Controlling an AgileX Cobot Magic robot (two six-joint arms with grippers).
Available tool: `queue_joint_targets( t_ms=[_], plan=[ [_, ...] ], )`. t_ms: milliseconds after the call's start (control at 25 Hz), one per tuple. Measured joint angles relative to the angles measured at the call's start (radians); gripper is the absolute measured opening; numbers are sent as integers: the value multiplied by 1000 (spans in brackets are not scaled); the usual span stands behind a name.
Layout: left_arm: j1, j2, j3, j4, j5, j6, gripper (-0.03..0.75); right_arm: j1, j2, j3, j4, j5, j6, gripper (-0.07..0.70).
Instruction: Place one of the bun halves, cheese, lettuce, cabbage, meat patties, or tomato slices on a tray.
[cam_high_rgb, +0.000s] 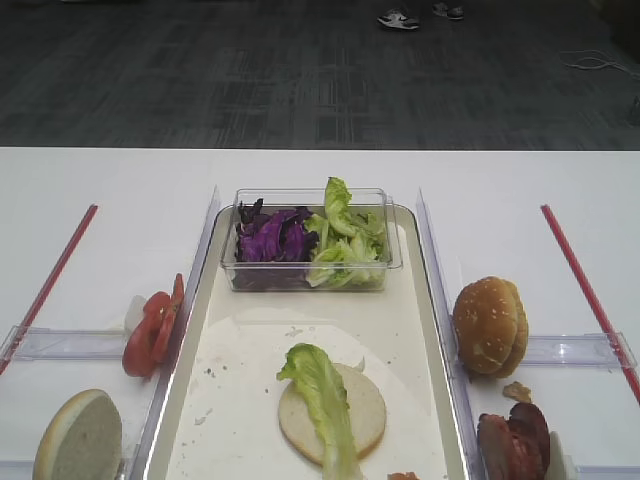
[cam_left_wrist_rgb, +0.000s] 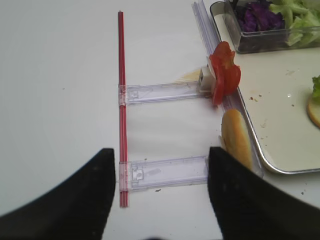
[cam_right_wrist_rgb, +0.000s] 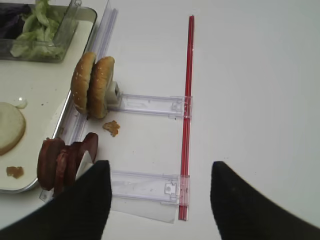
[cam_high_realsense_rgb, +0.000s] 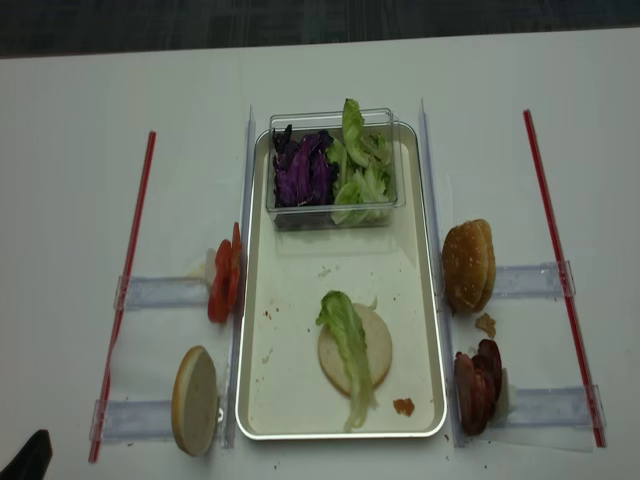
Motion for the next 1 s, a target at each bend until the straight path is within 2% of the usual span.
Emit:
queue_joint_targets(
  t_ms=[1000],
  plan=[
    [0, 0, 0, -1, 0, -21, 391, 0, -38, 0, 1, 6, -1, 454]
  ],
)
